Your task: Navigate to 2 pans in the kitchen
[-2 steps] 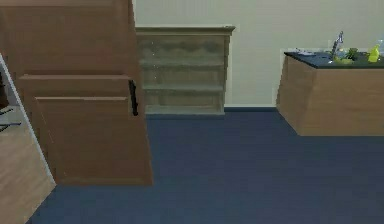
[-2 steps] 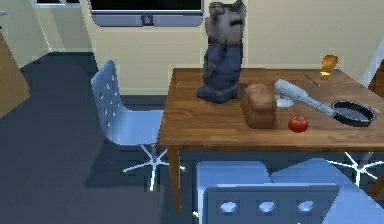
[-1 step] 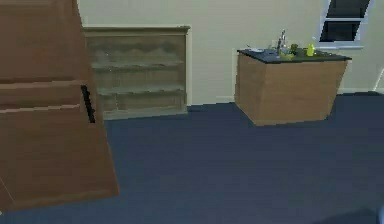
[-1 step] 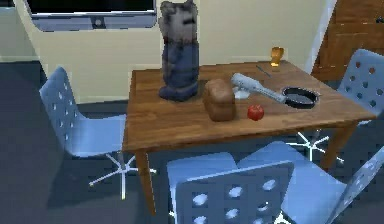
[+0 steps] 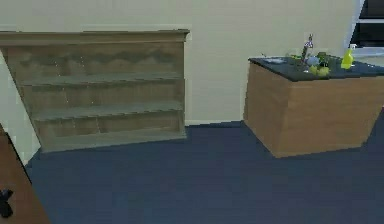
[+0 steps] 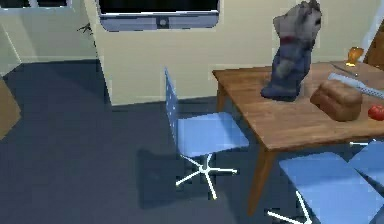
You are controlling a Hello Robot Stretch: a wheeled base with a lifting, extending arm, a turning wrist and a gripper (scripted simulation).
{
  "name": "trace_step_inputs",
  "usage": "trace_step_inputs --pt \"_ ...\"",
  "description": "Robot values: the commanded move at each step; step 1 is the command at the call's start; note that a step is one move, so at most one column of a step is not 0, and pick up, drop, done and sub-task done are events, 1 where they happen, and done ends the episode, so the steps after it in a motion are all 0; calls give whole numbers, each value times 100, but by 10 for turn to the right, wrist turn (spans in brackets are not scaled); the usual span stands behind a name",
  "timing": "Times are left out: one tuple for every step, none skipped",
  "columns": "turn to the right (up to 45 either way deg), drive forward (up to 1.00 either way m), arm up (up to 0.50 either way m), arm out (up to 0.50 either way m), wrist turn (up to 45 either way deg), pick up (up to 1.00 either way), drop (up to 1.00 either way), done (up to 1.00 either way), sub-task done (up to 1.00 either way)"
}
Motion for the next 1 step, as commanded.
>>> trace_step_inputs --pt "450 0 0 0 0 0 0 0 0"
